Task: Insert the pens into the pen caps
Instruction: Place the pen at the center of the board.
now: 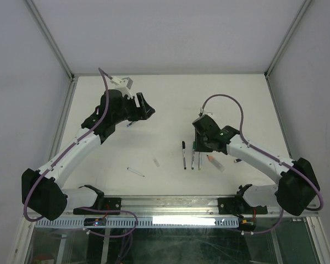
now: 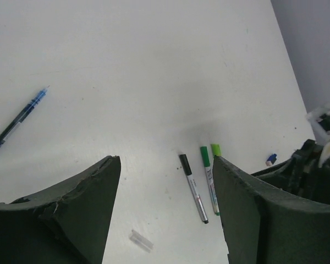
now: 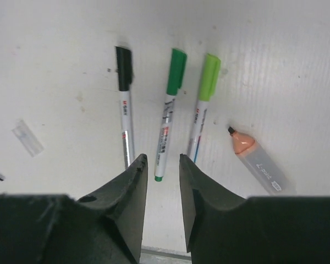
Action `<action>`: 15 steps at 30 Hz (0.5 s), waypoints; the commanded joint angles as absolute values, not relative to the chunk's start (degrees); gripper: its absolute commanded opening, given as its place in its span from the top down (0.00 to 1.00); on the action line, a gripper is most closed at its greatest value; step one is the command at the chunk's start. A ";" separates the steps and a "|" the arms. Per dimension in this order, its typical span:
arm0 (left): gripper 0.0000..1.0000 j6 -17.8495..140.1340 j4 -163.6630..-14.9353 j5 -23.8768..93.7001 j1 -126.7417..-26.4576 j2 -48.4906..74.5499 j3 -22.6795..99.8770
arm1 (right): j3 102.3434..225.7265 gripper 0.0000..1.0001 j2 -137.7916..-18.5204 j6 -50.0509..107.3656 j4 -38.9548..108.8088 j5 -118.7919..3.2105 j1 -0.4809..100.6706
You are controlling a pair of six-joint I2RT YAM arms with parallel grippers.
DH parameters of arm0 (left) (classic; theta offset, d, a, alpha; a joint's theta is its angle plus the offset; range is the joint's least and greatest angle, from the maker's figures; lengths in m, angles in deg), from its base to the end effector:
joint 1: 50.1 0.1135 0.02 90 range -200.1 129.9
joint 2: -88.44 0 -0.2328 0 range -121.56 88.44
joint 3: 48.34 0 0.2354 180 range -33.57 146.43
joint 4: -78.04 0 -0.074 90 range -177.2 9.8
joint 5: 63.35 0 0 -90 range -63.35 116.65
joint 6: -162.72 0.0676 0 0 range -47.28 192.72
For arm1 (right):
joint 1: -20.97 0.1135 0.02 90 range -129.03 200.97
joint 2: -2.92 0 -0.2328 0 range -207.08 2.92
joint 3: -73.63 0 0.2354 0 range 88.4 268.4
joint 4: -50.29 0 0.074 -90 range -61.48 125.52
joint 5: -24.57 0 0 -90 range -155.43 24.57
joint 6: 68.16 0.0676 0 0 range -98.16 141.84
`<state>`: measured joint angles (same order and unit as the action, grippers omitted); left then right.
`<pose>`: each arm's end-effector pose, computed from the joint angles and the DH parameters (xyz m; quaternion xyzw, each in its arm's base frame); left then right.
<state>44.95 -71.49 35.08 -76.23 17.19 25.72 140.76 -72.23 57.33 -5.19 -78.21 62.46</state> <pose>0.2695 -0.1432 0.2801 0.0258 0.8538 -0.2900 0.4316 0.2016 0.1583 0.1805 -0.0252 0.9673 0.0570 0.2457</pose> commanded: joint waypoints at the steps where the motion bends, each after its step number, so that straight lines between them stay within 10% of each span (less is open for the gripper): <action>1: 0.31 52.20 -70.58 32.23 -75.68 18.36 27.79 | 139.96 0.68 -66.63 51.43 3.05 -74.60 62.28; 15: 0.31 68.60 -64.76 29.86 -74.32 11.19 34.33 | 134.25 0.66 -61.48 46.21 14.75 -62.48 62.28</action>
